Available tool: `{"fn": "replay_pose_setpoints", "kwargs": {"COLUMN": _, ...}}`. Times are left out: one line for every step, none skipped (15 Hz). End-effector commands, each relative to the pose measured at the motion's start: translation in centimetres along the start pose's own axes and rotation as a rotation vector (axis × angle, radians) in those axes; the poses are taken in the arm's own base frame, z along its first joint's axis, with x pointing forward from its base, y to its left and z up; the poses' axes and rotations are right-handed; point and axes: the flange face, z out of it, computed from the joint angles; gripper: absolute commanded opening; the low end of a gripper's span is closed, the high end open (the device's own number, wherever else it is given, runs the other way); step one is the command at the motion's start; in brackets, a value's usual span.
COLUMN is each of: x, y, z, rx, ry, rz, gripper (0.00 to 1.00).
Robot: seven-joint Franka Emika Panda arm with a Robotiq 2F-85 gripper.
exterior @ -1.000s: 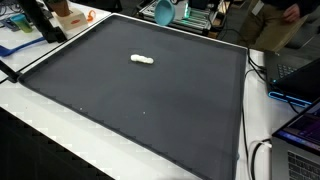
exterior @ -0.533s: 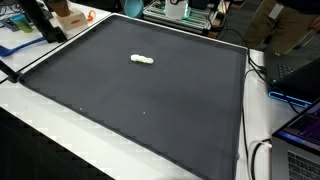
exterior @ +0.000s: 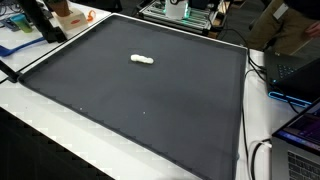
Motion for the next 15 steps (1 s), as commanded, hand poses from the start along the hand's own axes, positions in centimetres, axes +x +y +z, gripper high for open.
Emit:
{"fn": "replay_pose_setpoints", "kwargs": {"x": 0.4, "y": -7.1, "z": -2.6, "rx": -0.072, "ry": 0.152, "rz": -0.097, "gripper": 0.27}}
{"fn": "replay_pose_setpoints", "kwargs": {"x": 0.6, "y": -7.3, "z": -2.3, "rx": -0.081, "ry": 0.156, "rz": -0.136, "gripper": 0.27}}
{"fn": "replay_pose_setpoints", "kwargs": {"x": 0.3, "y": -9.0, "z": -2.5, "rx": -0.068, "ry": 0.179, "rz": -0.170, "gripper": 0.27}}
{"fn": "replay_pose_setpoints", "kwargs": {"x": 0.0, "y": -10.2, "z": -2.5, "rx": -0.070, "ry": 0.199, "rz": -0.201, "gripper": 0.27}}
{"fn": "replay_pose_setpoints", "kwargs": {"x": -0.3, "y": -10.6, "z": -0.8, "rx": -0.079, "ry": 0.210, "rz": -0.246, "gripper": 0.27}}
{"fn": "replay_pose_setpoints", "kwargs": {"x": 0.5, "y": -9.3, "z": -2.6, "rx": -0.014, "ry": 0.179, "rz": -0.182, "gripper": 0.52}}
{"fn": "replay_pose_setpoints", "kwargs": {"x": 0.2, "y": -10.1, "z": -2.0, "rx": -0.026, "ry": 0.190, "rz": -0.210, "gripper": 0.52}}
{"fn": "replay_pose_setpoints", "kwargs": {"x": -0.1, "y": -10.4, "z": -1.4, "rx": -0.041, "ry": 0.190, "rz": -0.228, "gripper": 0.52}}
{"fn": "replay_pose_setpoints", "kwargs": {"x": -0.4, "y": -10.6, "z": -1.1, "rx": -0.054, "ry": 0.187, "rz": -0.240, "gripper": 0.52}}
{"fn": "replay_pose_setpoints", "kwargs": {"x": -0.5, "y": -10.8, "z": -0.9, "rx": -0.061, "ry": 0.186, "rz": -0.247, "gripper": 0.52}}
{"fn": "replay_pose_setpoints", "kwargs": {"x": -0.6, "y": -10.8, "z": -0.8, "rx": -0.065, "ry": 0.185, "rz": -0.249, "gripper": 0.52}}
{"fn": "replay_pose_setpoints", "kwargs": {"x": -0.5, "y": -10.7, "z": -0.8, "rx": -0.066, "ry": 0.186, "rz": -0.248, "gripper": 0.52}}
{"fn": "replay_pose_setpoints", "kwargs": {"x": -0.5, "y": -10.6, "z": -0.8, "rx": -0.069, "ry": 0.187, "rz": -0.246, "gripper": 0.52}}
{"fn": "replay_pose_setpoints", "kwargs": {"x": -0.4, "y": -10.6, "z": -0.8, "rx": -0.070, "ry": 0.187, "rz": -0.245, "gripper": 0.52}}
{"fn": "replay_pose_setpoints", "kwargs": {"x": -0.4, "y": -10.6, "z": -0.8, "rx": -0.070, "ry": 0.188, "rz": -0.244, "gripper": 0.27}}
